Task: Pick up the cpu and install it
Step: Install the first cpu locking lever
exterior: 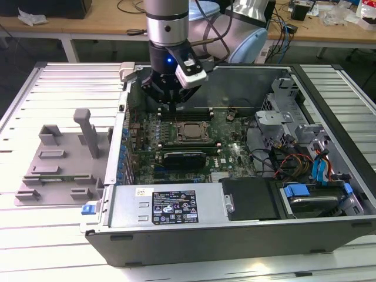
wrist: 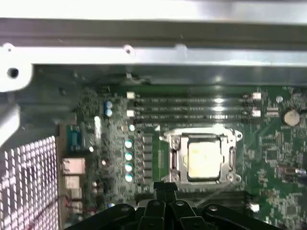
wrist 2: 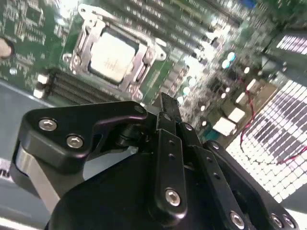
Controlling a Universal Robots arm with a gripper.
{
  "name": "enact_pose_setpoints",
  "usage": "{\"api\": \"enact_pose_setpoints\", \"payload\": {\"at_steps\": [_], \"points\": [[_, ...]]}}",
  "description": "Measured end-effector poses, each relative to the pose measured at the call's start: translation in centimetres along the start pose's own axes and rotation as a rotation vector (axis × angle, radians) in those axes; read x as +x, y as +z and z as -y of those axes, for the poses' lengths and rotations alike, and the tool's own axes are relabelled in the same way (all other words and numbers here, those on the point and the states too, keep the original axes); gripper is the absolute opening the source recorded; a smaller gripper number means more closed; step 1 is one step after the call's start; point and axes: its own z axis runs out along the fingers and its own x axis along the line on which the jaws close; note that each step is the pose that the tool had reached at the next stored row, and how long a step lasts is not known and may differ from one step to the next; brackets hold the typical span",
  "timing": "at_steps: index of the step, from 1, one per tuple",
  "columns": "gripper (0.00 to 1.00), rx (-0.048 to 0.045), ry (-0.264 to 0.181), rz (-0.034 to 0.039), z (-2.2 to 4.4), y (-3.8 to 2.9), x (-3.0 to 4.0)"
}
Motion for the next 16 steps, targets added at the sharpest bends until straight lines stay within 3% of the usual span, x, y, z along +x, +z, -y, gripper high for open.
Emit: {"api": "enact_pose_setpoints", "payload": {"at_steps": [1, 2, 3, 5, 6, 13, 14, 15, 16], "points": [[0.11, -0.0464, 0.003, -0.0006, 0.00, -0.02, 0.34], [0.11, -0.0520, 0.003, -0.0006, 0.00, -0.01, 0.34], [0.11, -0.0716, 0.004, -0.0030, 0.00, 0.11, 0.35], [0.11, -0.0873, 0.005, -0.0061, 0.00, 0.19, 0.36], [0.11, -0.0908, 0.005, -0.0067, -0.01, 0.23, 0.39], [0.11, -0.0911, -0.004, -0.0085, -0.01, 0.35, 0.67], [0.11, -0.0937, -0.049, -0.0095, -0.03, 0.41, 0.68], [0.11, -0.0977, -0.061, -0.0099, -0.05, 0.45, 0.68], [0.11, -0.1102, -0.069, -0.0098, -0.07, 0.51, 0.69]]}}
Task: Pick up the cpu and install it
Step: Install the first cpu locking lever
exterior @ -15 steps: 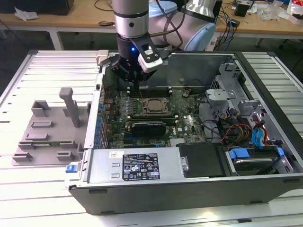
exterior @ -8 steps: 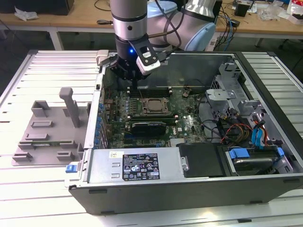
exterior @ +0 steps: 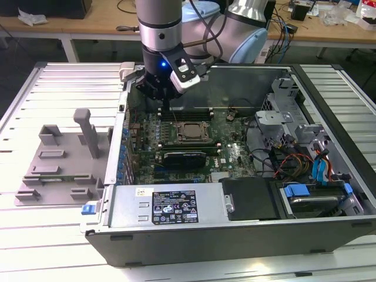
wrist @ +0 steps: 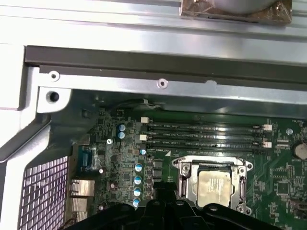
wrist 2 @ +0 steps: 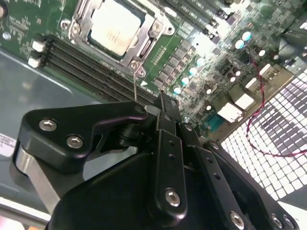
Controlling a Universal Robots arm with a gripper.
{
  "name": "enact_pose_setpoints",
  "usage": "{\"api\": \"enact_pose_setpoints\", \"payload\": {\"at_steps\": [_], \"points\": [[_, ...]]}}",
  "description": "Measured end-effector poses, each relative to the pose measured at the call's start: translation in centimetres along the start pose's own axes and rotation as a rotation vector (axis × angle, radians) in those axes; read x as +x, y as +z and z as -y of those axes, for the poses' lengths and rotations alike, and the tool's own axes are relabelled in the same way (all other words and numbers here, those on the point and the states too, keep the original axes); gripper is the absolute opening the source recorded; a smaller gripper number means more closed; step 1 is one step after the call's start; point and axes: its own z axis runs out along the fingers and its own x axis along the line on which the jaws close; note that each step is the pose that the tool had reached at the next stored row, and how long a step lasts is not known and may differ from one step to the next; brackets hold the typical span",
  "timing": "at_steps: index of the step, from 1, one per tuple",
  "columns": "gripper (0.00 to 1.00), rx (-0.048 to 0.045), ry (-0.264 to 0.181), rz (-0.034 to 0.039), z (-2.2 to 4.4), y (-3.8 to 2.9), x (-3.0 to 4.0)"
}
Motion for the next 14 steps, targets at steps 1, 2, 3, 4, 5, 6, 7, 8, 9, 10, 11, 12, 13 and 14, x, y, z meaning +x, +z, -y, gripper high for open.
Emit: {"api": "enact_pose_setpoints", "payload": {"at_steps": [1, 2, 3, 4, 5, 6, 7, 8, 9, 10, 11, 12, 13, 14], "points": [[0.11, -0.0057, -0.004, 0.0000, 0.00, 0.05, 0.01], [0.11, -0.0132, -0.009, 0.0000, -0.03, 0.15, 0.03], [0.11, -0.0160, -0.012, -0.0001, -0.08, 0.22, 0.06], [0.11, -0.0177, -0.014, -0.0003, -0.13, 0.26, 0.09], [0.11, -0.0197, -0.018, -0.0005, -0.27, 0.36, 0.13], [0.11, -0.0205, -0.020, -0.0007, -0.52, 0.46, 0.13], [0.11, -0.0247, -0.020, -0.0003, -0.74, 0.56, 0.12], [0.11, -0.0277, -0.020, -0.0001, -0.79, 0.59, 0.12], [0.11, -0.0305, -0.020, 0.0000, -0.82, 0.62, 0.12], [0.11, -0.0348, -0.020, 0.0003, -0.87, 0.66, 0.12], [0.11, -0.0387, -0.020, 0.0005, -0.91, 0.70, 0.12], [0.11, -0.0436, -0.019, 0.0009, -0.94, 0.74, 0.12], [0.11, -0.0444, -0.019, 0.0012, -0.95, 0.77, 0.10], [0.11, -0.0445, -0.019, 0.0011, -0.94, 0.79, -0.06]]}}
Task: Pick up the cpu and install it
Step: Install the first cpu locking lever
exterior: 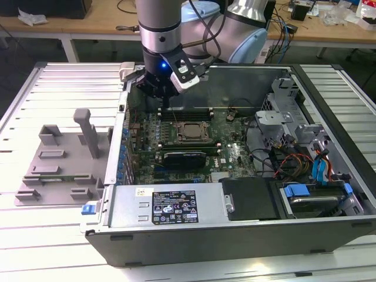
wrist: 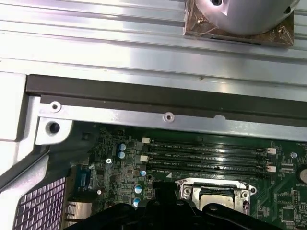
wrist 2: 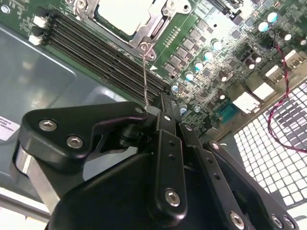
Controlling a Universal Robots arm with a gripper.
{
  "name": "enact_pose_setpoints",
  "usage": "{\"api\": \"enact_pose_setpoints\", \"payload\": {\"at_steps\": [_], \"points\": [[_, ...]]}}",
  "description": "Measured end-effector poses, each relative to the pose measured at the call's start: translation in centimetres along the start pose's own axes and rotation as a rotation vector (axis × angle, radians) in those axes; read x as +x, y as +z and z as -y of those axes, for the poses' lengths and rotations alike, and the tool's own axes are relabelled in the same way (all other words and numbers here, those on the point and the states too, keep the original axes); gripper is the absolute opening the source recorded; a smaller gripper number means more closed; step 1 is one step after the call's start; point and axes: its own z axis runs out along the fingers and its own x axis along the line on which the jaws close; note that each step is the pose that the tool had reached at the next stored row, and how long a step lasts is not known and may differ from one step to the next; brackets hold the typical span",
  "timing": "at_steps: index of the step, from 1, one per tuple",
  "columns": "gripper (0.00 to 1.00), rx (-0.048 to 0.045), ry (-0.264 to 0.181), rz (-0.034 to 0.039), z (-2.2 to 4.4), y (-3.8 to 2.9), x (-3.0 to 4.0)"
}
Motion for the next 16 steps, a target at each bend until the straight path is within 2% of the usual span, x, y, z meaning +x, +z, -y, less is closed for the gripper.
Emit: {"api": "enact_pose_setpoints", "payload": {"at_steps": [4, 7, 9, 13, 16], "points": [[0.11, 0.0001, 0.000, -0.0001, 0.08, 0.07, -0.96], [0.11, 0.0001, 0.000, -0.0003, 0.22, 0.15, -2.50], [0.11, 0.0001, 0.000, -0.0005, 0.28, 0.19, -3.29], [0.11, 0.0000, 0.000, -0.0005, 0.29, 0.20, -3.34], [0.11, 0.0014, -0.002, 0.0168, 0.31, 0.37, -3.32]]}}
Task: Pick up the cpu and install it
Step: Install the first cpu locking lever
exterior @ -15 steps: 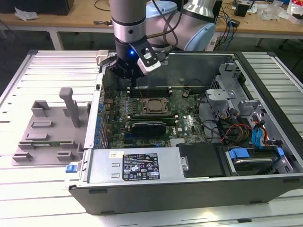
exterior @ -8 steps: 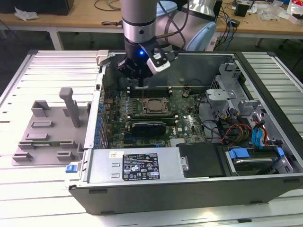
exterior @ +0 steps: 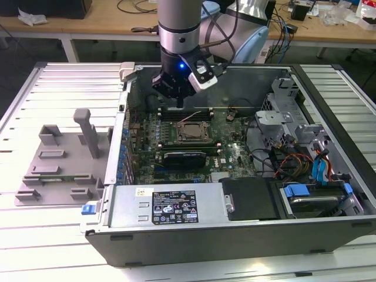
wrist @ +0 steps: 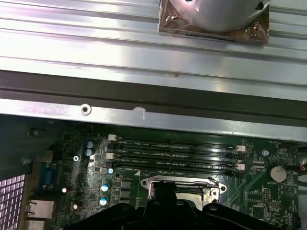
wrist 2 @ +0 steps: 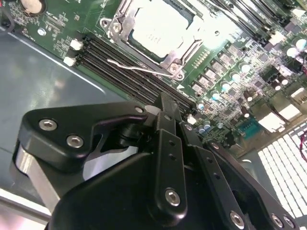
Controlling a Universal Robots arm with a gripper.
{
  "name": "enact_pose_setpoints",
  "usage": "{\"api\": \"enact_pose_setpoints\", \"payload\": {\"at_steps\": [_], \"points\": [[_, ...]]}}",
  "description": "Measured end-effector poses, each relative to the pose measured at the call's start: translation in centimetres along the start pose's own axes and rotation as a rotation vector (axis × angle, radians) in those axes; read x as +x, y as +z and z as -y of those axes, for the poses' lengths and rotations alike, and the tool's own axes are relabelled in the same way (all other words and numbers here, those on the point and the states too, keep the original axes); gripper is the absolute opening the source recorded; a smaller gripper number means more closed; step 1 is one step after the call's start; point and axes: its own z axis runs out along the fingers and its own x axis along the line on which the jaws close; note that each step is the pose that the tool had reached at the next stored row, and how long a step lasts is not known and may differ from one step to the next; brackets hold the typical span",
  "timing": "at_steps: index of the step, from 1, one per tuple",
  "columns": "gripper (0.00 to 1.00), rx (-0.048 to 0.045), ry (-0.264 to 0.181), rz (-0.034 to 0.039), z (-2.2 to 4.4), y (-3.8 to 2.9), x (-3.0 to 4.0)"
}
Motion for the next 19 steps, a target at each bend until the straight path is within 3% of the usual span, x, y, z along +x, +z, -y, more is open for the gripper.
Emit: {"api": "enact_pose_setpoints", "payload": {"at_steps": [1, 2, 7, 9, 10, 14, 19], "points": [[0.11, 0.0012, 0.004, 0.0084, 0.02, 0.14, 0.01], [0.11, 0.0047, 0.020, 0.0108, 0.03, 0.23, 0.01], [0.11, 0.0199, 0.166, 0.0291, 0.13, 1.02, 0.06], [0.11, 0.0222, 0.171, 0.0359, 0.15, 1.10, 0.08], [0.11, 0.0221, 0.173, 0.0487, 0.15, 1.19, 0.08], [0.11, 0.0219, 0.172, 0.0856, 0.17, 1.36, 0.09], [0.11, 0.0219, 0.171, 0.0881, 0.24, 1.83, 0.07]]}}
